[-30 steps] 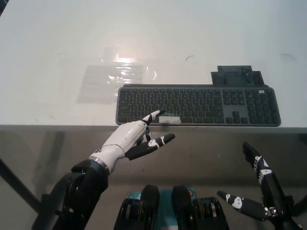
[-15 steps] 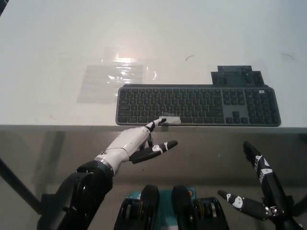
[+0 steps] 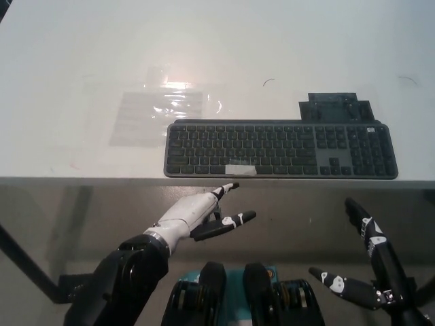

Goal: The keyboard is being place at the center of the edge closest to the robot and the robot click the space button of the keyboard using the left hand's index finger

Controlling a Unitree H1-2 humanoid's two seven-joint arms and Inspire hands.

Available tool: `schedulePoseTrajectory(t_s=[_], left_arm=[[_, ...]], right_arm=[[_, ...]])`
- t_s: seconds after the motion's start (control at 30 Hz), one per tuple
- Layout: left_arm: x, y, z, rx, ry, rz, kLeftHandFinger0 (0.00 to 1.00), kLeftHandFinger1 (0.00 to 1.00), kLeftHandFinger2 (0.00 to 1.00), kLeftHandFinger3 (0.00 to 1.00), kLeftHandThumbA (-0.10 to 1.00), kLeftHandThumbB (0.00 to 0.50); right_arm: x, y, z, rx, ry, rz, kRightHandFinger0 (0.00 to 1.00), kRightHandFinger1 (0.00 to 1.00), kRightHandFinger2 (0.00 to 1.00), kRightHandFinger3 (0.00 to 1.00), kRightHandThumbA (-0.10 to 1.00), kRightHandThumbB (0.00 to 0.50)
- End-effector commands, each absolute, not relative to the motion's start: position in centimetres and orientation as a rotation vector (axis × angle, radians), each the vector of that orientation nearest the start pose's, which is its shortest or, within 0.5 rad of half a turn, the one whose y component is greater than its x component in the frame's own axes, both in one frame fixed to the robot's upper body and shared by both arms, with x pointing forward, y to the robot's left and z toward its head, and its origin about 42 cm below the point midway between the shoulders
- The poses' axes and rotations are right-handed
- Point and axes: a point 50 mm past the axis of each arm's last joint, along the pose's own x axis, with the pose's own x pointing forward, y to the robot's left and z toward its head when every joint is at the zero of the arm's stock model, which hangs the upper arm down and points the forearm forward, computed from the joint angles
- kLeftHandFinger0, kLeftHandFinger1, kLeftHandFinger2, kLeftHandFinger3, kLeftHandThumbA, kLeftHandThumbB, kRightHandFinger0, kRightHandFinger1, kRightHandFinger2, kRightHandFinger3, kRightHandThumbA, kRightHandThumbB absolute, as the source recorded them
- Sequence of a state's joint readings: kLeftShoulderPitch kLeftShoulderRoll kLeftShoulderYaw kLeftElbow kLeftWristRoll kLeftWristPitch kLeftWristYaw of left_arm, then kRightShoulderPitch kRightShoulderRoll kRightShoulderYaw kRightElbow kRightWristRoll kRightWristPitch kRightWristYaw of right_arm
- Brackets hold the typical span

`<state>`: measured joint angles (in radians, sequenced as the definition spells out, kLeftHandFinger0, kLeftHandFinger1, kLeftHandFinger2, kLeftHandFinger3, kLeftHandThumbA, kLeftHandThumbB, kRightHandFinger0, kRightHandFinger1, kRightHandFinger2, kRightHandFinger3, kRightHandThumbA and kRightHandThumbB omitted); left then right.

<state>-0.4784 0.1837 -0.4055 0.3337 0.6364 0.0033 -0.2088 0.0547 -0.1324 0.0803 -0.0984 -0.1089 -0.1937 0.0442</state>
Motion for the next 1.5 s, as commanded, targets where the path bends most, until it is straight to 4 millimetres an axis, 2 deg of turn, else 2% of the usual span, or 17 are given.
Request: schedulePoseTrajectory(t_s=[0.0,0.17,0.2,0.3,0.53,0.57,0.6,0.73,1.07,1.1,1.2,1.33,1.47], left_arm=[[42.3,13.1,16.3,1.010,-0.234,-0.535,0.00,0.19,0.37,1.00,1.00,0.366],[42.3,12.9,17.3,1.003,-0.272,-0.535,0.00,0.15,0.35,1.00,1.00,0.365],[42.3,12.8,17.4,1.005,-0.274,-0.536,0.00,0.14,0.34,1.00,1.00,0.381],[42.0,12.5,17.8,1.010,-0.288,-0.542,0.00,0.13,0.33,1.00,1.00,0.388],[41.6,12.1,18.8,1.012,-0.309,-0.550,0.01,0.15,0.35,1.00,1.00,0.389],[41.5,12.1,18.8,1.014,-0.310,-0.550,0.02,0.15,0.35,1.00,1.00,0.388],[41.5,12.2,18.7,1.016,-0.312,-0.548,0.01,0.14,0.34,1.00,1.00,0.363],[42.1,12.3,18.5,1.020,-0.313,-0.534,0.00,0.10,0.31,1.00,1.00,0.370],[43.5,13.0,18.2,1.017,-0.269,-0.509,0.00,0.12,0.35,1.00,1.00,0.369],[43.6,13.1,18.1,1.018,-0.259,-0.506,0.06,0.14,0.35,1.00,1.00,0.367],[44.0,13.5,17.8,1.017,-0.247,-0.502,0.00,0.13,0.33,1.00,1.00,0.344],[44.8,14.1,17.7,1.027,-0.225,-0.490,0.00,0.16,0.37,1.00,1.00,0.336],[45.3,14.3,17.5,1.029,-0.215,-0.481,0.00,0.13,0.32,1.00,1.00,0.361]], right_arm=[[27.0,-22.9,13.5,-0.244,-0.304,0.141,1.00,1.00,1.00,1.00,1.00,0.291],[27.1,-22.9,13.6,-0.243,-0.304,0.140,1.00,1.00,1.00,1.00,1.00,0.292],[27.1,-22.9,13.6,-0.245,-0.304,0.140,1.00,1.00,1.00,1.00,1.00,0.291],[27.0,-22.9,13.6,-0.241,-0.303,0.139,1.00,1.00,1.00,1.00,1.00,0.293],[27.0,-22.9,13.6,-0.241,-0.301,0.139,1.00,1.00,1.00,1.00,1.00,0.278],[26.9,-22.9,13.5,-0.248,-0.302,0.137,1.00,1.00,1.00,1.00,1.00,0.278],[26.9,-22.9,13.4,-0.251,-0.302,0.137,1.00,1.00,1.00,1.00,1.00,0.277],[27.0,-22.9,13.5,-0.251,-0.301,0.140,1.00,1.00,1.00,1.00,1.00,0.274],[27.1,-22.9,13.6,-0.247,-0.307,0.140,1.00,1.00,1.00,1.00,1.00,0.274],[27.1,-22.9,13.6,-0.243,-0.306,0.140,1.00,1.00,1.00,1.00,1.00,0.277],[27.1,-22.9,13.5,-0.252,-0.305,0.138,1.00,1.00,1.00,1.00,1.00,0.279],[27.1,-22.9,13.5,-0.247,-0.306,0.138,1.00,1.00,1.00,1.00,1.00,0.266],[27.1,-22.9,13.6,-0.248,-0.304,0.138,1.00,1.00,1.00,1.00,1.00,0.273]])
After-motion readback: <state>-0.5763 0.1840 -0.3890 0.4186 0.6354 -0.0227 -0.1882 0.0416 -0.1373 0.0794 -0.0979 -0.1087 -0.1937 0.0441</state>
